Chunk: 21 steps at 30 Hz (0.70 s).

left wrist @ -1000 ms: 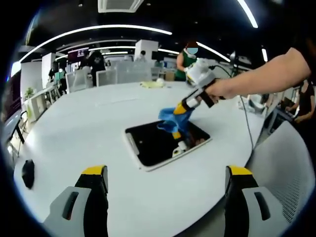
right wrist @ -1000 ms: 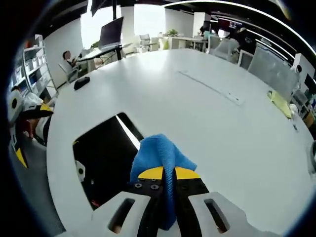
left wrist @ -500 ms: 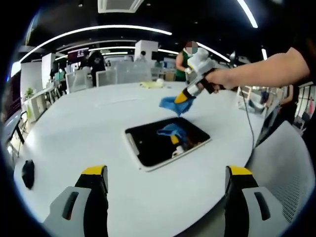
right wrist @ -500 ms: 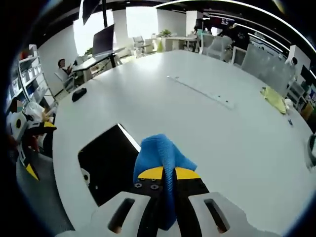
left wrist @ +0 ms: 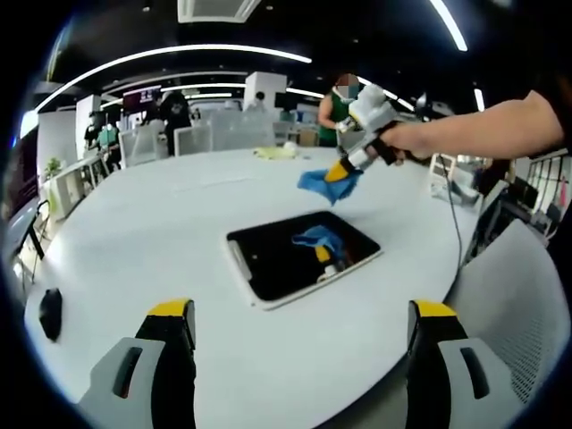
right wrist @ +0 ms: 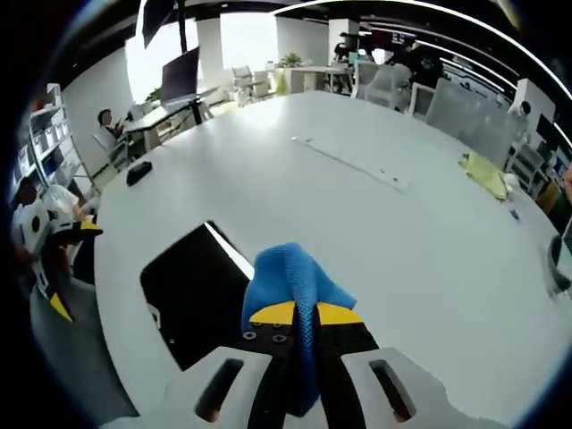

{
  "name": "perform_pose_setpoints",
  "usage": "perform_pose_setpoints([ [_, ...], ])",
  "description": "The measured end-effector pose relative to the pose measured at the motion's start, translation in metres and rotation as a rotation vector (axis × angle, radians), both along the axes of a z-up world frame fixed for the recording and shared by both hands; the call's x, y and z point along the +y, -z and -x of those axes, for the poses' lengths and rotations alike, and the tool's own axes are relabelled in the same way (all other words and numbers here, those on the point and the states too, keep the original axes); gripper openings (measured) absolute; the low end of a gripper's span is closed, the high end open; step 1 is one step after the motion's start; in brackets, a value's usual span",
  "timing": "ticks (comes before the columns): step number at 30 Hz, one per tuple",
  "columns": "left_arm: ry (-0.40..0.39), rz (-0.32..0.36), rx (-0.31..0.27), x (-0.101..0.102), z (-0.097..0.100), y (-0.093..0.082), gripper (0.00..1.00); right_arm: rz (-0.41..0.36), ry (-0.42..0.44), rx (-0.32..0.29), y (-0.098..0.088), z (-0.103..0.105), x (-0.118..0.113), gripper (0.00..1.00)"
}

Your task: Wipe the mirror surface with the cleaning cloth until all visible marks leave the cleaned area.

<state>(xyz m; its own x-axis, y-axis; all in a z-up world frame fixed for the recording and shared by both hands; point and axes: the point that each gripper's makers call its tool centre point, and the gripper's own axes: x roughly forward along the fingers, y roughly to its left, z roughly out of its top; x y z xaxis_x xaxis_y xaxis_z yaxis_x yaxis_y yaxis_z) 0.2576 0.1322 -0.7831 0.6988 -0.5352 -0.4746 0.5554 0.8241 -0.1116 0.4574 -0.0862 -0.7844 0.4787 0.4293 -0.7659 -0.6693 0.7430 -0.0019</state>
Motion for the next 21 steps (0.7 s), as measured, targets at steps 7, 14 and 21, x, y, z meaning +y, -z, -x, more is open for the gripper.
perform_pose_setpoints([
  [7,-0.006,0.019,0.007,0.0,0.0,0.0,0.99,0.005,0.075,0.016,-0.003,0.01,-0.035,0.02],
  [14,-0.001,0.02,0.018,-0.001,0.001,0.001,0.99,0.012,0.151,0.016,-0.006,0.014,-0.072,0.02],
  [21,0.002,0.019,0.022,-0.002,0.001,0.002,0.99,0.011,0.206,0.032,-0.005,0.02,-0.095,0.02],
])
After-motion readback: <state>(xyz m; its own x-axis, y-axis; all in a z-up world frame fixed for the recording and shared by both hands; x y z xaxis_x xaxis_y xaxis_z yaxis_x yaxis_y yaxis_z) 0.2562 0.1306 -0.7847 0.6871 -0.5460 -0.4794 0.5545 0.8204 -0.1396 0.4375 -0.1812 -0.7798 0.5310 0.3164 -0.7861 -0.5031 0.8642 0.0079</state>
